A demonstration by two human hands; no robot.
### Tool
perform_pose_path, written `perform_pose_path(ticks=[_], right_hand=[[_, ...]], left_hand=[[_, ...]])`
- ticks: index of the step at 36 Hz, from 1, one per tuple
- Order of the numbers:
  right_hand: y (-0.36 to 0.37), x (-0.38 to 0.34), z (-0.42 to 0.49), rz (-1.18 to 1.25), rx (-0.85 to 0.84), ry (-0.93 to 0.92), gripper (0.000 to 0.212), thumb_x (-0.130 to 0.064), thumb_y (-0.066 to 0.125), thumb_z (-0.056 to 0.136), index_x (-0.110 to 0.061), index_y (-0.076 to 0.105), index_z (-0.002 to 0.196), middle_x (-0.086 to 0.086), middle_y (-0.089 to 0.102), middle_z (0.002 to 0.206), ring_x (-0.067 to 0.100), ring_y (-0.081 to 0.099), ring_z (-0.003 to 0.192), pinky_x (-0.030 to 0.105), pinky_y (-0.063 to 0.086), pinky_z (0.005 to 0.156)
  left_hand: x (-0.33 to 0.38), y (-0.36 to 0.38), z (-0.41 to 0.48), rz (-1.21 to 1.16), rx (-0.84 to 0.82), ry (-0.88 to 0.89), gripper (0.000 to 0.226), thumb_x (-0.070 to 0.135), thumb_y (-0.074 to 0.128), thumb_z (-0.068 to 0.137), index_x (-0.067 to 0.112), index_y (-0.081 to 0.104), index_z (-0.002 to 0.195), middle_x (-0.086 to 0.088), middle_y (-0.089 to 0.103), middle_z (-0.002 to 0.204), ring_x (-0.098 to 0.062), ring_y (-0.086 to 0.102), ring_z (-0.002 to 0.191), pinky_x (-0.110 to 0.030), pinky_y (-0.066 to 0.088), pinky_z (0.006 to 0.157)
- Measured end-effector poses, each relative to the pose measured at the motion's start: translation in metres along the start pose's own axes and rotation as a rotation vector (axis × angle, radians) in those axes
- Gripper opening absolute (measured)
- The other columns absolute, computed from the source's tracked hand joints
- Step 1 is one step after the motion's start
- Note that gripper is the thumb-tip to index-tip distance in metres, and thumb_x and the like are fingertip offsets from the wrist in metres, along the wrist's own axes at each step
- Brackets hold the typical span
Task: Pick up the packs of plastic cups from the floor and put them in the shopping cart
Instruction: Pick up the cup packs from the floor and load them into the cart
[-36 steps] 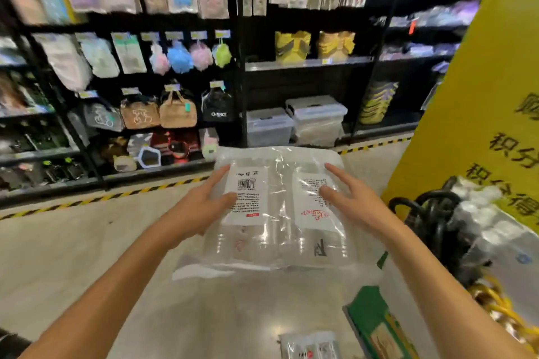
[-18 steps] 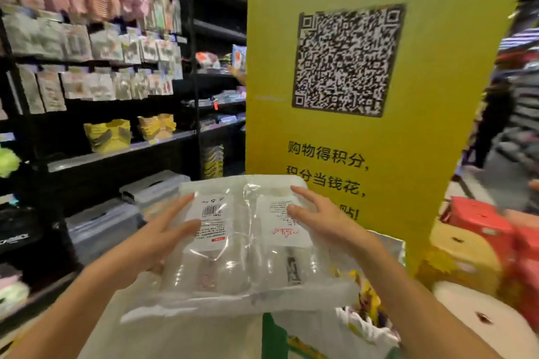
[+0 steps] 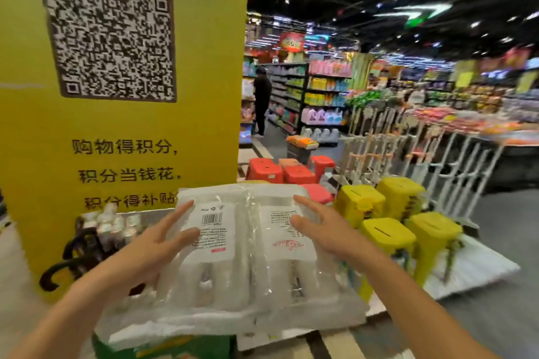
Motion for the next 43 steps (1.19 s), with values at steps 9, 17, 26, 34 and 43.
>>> perform_pose_path(ticks=[9,17,26,34,43], right_hand=[[-0.138,0.088,-0.111,0.033,0.295,0.213,0.064,-0.055,0.067,0.085,-0.042,0.045,0.144,-0.013,0.041,0.152,0.014,0.047,0.133,0.043,0.044,0.108],[-0.253,0.158,-0.247,0.004,0.546,0.414,0.067,-0.059,0.065,0.083,-0.042,0.043,0.144,-0.008,0.049,0.145,0.015,0.055,0.125,0.036,0.046,0.105],[-0.378,0.238,-0.4,-0.087,0.741,0.577,0.058,-0.057,0.058,0.09,-0.05,0.037,0.144,-0.01,0.047,0.147,0.014,0.054,0.124,0.028,0.042,0.093],[-0.443,0.294,-0.499,-0.034,0.866,0.676,0.069,-0.07,0.059,0.077,-0.056,0.037,0.14,-0.009,0.049,0.146,0.018,0.058,0.123,0.046,0.049,0.103],[-0.493,0.353,-0.55,0.009,0.981,0.73,0.073,-0.068,0.063,0.076,-0.047,0.042,0.143,-0.013,0.05,0.144,0.015,0.057,0.123,0.043,0.047,0.105]], left_hand=[[0.096,0.147,0.054,-0.135,-0.319,0.062,0.052,0.074,0.06,0.075,0.079,0.033,0.119,0.024,0.026,0.151,-0.017,0.031,0.14,-0.043,0.041,0.099],[0.208,0.312,0.045,-0.135,-0.521,0.204,0.057,0.047,0.058,0.091,0.057,0.031,0.141,0.02,0.034,0.143,-0.014,0.049,0.125,-0.036,0.046,0.096],[0.318,0.501,0.012,-0.252,-0.747,0.268,0.052,0.031,0.061,0.094,0.05,0.039,0.138,0.01,0.063,0.124,0.007,0.062,0.085,-0.013,0.051,0.065],[0.383,0.625,-0.017,-0.175,-0.911,0.339,0.055,0.052,0.059,0.09,0.065,0.033,0.136,0.026,0.044,0.129,-0.009,0.049,0.113,-0.036,0.044,0.101],[0.44,0.727,-0.021,-0.085,-1.055,0.414,0.052,0.052,0.053,0.094,0.064,0.028,0.138,0.028,0.039,0.123,-0.013,0.044,0.113,-0.043,0.04,0.1]])
Point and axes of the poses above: each hand's wrist, its own z-axis towards the middle knuckle, its own y-axis out of the palm, x = y × z, the point moved 2 cm from there along z, towards the middle knuckle
